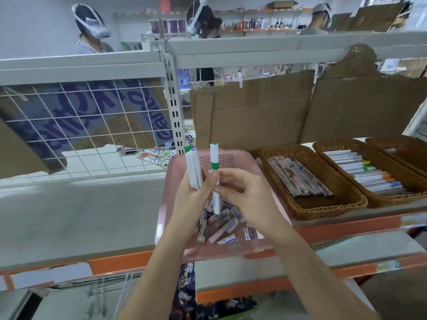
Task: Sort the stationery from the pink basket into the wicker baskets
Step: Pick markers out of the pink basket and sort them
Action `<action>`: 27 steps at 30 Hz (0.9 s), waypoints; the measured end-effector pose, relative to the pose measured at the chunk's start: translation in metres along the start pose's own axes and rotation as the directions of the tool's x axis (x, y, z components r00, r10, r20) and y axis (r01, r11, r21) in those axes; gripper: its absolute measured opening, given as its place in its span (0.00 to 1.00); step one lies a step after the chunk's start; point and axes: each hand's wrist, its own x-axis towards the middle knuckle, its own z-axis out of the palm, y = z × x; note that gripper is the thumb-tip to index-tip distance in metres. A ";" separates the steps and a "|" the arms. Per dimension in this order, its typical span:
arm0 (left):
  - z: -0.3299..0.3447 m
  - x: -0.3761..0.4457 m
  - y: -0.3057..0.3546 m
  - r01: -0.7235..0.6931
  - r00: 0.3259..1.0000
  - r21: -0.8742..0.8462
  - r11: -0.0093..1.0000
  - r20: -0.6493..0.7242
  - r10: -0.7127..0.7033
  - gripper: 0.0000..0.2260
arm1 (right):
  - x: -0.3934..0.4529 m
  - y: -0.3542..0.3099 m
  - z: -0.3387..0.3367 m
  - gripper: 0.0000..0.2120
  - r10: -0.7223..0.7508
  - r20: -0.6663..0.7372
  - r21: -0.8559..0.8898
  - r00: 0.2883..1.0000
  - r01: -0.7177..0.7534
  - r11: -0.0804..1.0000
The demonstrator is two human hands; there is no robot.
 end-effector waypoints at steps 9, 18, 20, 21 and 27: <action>0.005 -0.004 -0.007 0.078 0.997 0.061 0.995 0.010 -0.078 0.12 | 0.000 0.004 -0.014 0.09 0.060 0.013 -0.261 0.998 -0.054 0.964; 0.001 -0.006 -0.010 0.167 0.984 0.211 0.963 -0.099 -0.149 0.17 | 0.016 0.052 -0.041 0.13 0.525 0.418 -0.907 0.741 0.304 0.293; 0.002 -0.007 -0.011 0.175 0.983 0.217 0.960 -0.088 -0.159 0.19 | 0.018 0.059 -0.040 0.12 0.590 0.442 -0.891 0.675 0.408 0.201; 0.002 -0.007 -0.012 0.174 0.983 0.217 0.960 -0.087 -0.159 0.18 | 0.019 0.060 -0.041 0.12 0.601 0.445 -0.879 0.664 0.452 0.152; 0.003 -0.005 -0.017 0.231 0.968 0.160 0.960 -0.134 -0.211 0.10 | 0.023 0.065 -0.036 0.16 0.600 0.500 -0.777 0.624 0.630 -0.008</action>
